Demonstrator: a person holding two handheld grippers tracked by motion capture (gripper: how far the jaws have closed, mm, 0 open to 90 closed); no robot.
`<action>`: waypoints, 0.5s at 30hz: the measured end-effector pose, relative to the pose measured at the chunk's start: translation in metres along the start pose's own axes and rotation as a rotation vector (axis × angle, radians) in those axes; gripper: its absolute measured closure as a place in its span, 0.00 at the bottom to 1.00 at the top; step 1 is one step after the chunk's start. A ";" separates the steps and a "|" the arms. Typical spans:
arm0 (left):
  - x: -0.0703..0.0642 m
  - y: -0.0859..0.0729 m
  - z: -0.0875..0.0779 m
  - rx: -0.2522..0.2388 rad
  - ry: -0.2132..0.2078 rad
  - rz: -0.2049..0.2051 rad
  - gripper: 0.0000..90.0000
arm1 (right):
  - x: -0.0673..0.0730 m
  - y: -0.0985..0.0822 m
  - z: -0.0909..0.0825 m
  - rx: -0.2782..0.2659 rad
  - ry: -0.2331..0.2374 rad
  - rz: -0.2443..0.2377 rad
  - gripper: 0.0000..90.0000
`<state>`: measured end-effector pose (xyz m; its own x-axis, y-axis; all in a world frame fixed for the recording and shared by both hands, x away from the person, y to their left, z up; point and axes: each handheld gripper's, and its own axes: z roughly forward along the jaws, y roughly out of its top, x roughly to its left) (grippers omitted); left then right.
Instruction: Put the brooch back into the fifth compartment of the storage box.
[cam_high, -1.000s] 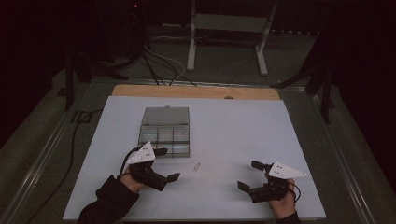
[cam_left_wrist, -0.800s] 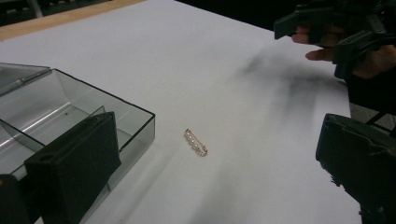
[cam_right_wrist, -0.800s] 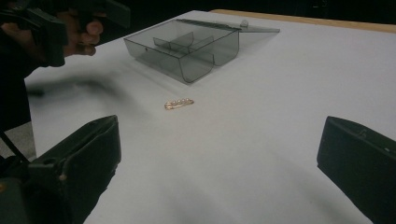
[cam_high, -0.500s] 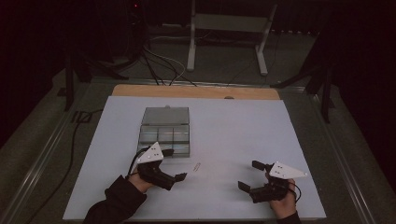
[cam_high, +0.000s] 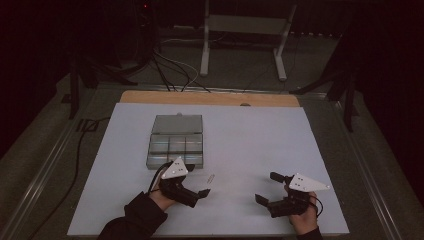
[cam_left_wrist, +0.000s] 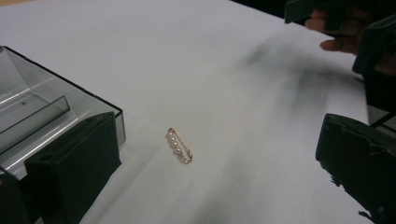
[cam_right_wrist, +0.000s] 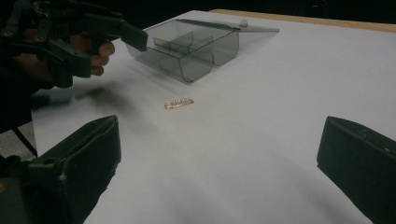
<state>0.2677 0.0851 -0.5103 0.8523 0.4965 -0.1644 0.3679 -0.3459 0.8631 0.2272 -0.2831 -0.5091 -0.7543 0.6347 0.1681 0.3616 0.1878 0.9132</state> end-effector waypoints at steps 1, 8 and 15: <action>-0.001 0.000 0.002 0.005 0.005 -0.005 0.01 | 0.000 0.000 0.000 -0.002 0.000 0.001 0.00; -0.008 0.001 0.017 0.034 0.056 -0.032 0.01 | -0.001 0.000 -0.002 -0.007 0.001 0.006 0.00; -0.011 0.003 0.027 0.074 0.127 -0.083 0.05 | -0.001 0.000 -0.003 -0.009 0.002 0.006 0.00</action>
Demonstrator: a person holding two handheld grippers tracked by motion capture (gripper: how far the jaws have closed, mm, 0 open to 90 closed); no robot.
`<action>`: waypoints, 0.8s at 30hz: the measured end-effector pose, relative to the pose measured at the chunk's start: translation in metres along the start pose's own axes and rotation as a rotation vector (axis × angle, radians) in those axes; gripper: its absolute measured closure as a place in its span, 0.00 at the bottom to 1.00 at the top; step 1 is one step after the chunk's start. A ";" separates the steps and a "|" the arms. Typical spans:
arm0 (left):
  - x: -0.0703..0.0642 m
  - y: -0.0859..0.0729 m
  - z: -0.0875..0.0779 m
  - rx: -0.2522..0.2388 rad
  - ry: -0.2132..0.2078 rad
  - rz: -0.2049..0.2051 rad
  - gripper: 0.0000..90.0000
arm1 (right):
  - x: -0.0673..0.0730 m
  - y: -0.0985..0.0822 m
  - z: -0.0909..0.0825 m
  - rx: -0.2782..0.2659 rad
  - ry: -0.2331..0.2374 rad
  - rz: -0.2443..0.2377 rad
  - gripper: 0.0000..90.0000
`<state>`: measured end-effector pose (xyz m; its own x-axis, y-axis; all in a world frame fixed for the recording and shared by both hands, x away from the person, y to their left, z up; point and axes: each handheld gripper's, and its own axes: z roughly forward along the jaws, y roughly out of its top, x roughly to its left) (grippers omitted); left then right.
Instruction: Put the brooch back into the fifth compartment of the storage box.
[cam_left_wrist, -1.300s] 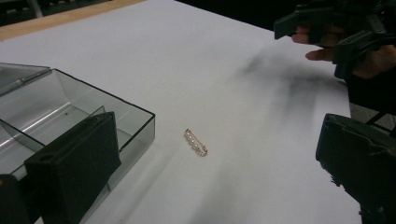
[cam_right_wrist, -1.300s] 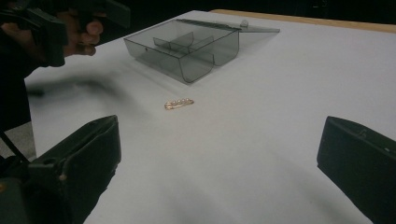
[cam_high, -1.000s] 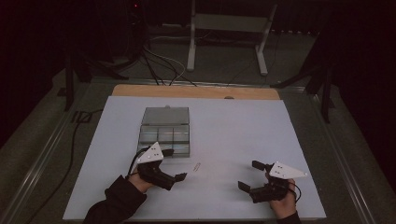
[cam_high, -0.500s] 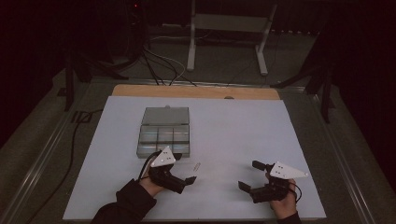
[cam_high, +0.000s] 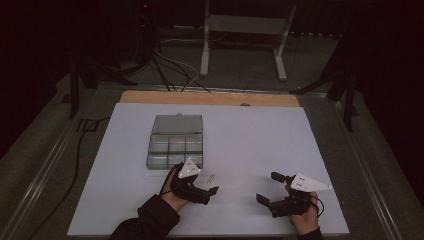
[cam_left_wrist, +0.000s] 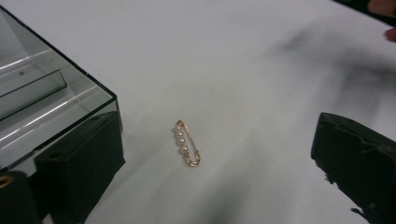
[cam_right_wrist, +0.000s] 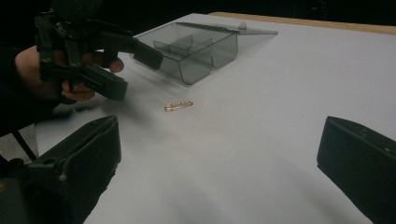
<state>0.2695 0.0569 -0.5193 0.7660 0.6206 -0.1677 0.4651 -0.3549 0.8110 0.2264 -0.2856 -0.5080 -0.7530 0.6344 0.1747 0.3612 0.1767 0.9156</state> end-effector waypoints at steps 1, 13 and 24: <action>0.000 0.000 0.001 0.008 0.009 -0.003 0.05 | 0.000 0.000 0.000 0.000 0.000 0.000 0.00; -0.002 0.003 0.015 0.099 0.092 -0.074 0.24 | 0.000 0.000 0.000 0.003 -0.002 0.001 0.00; -0.005 0.005 0.021 0.135 0.117 -0.069 0.47 | 0.000 0.000 0.000 0.008 -0.005 -0.002 0.00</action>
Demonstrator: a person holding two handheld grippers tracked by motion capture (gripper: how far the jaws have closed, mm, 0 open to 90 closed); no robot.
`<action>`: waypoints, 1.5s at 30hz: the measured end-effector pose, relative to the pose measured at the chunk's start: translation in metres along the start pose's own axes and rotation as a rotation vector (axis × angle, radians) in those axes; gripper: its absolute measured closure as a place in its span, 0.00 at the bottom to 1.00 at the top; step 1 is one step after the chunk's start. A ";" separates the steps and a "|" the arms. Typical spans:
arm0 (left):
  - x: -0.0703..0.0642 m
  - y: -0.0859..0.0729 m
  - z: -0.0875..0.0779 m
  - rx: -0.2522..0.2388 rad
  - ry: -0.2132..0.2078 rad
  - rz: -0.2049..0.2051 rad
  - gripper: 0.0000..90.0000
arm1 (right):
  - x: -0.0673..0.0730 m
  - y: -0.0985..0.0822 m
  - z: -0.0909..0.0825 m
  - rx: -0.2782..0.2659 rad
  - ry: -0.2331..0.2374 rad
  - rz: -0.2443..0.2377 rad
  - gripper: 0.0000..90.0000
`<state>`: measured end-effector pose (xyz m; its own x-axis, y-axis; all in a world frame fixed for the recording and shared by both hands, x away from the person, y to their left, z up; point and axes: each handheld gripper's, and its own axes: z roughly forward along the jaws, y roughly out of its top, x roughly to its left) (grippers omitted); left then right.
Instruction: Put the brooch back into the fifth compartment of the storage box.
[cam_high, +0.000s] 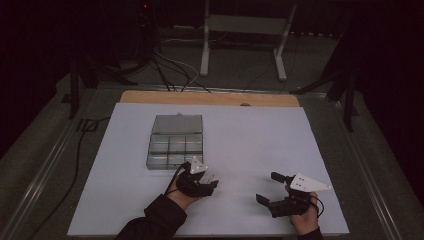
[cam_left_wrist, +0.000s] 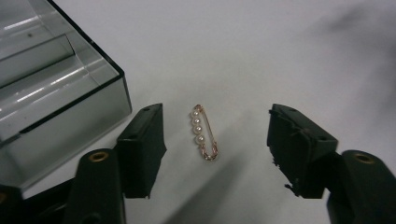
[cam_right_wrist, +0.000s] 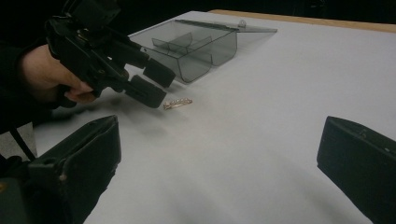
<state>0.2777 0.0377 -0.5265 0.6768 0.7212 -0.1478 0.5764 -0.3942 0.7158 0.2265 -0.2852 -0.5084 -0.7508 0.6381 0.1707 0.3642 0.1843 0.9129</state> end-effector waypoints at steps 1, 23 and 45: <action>0.000 0.000 0.002 0.009 0.011 0.003 0.51 | 0.000 0.000 0.000 -0.003 -0.001 0.003 0.00; 0.003 0.003 0.013 0.031 0.015 0.009 0.79 | -0.001 0.000 -0.001 -0.003 -0.004 0.001 0.00; -0.001 0.003 0.013 0.058 0.044 0.067 0.97 | 0.000 0.000 0.000 0.005 -0.006 -0.002 0.00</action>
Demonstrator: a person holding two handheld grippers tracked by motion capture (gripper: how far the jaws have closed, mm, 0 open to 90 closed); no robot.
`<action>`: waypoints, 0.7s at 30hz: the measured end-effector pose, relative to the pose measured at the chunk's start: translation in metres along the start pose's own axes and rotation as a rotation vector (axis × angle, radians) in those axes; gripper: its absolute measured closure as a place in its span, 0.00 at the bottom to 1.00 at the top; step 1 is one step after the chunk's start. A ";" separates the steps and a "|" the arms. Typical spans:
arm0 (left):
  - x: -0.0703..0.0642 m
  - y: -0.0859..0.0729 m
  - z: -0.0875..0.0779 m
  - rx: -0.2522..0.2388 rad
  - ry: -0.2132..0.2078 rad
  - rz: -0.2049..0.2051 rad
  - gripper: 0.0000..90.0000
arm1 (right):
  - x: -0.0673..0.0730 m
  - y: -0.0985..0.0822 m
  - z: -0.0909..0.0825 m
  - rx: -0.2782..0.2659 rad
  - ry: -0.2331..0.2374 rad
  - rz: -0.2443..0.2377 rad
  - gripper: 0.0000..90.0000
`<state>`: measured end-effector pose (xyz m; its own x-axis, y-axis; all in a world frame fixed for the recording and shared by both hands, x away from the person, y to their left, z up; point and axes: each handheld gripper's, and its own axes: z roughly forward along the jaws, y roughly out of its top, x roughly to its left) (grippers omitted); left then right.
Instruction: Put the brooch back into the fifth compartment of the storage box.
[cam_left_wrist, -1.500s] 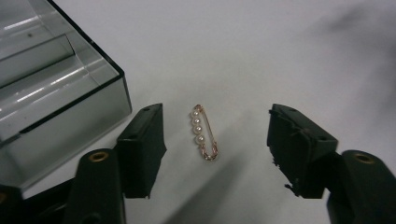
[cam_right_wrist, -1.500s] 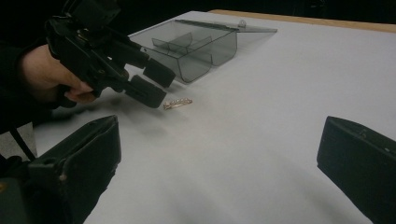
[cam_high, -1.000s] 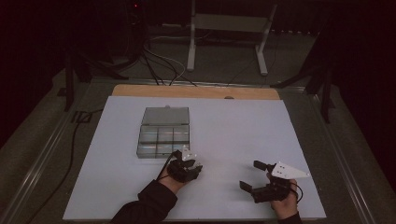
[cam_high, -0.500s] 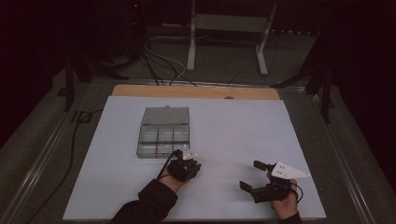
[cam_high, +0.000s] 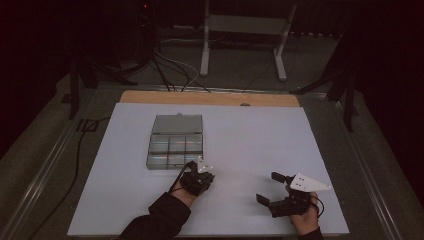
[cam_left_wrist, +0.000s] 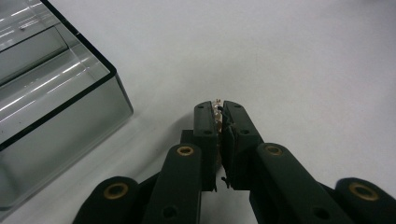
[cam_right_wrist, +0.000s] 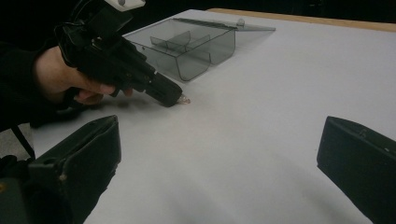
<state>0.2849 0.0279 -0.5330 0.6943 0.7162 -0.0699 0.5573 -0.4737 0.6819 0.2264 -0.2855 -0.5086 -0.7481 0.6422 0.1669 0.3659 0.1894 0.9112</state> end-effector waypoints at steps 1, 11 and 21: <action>0.000 0.000 0.000 0.000 -0.001 0.003 0.97 | 0.000 0.000 0.000 0.000 0.000 0.000 0.00; 0.000 0.001 -0.003 -0.001 -0.037 0.017 0.97 | 0.001 0.000 -0.001 -0.004 0.000 -0.004 0.00; -0.001 0.002 -0.006 -0.008 -0.078 0.042 0.97 | 0.000 0.000 -0.001 -0.003 0.000 -0.003 0.00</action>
<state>0.2825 0.0293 -0.5266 0.7509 0.6533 -0.0973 0.5234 -0.4987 0.6909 0.2257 -0.2858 -0.5078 -0.7493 0.6416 0.1642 0.3618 0.1889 0.9129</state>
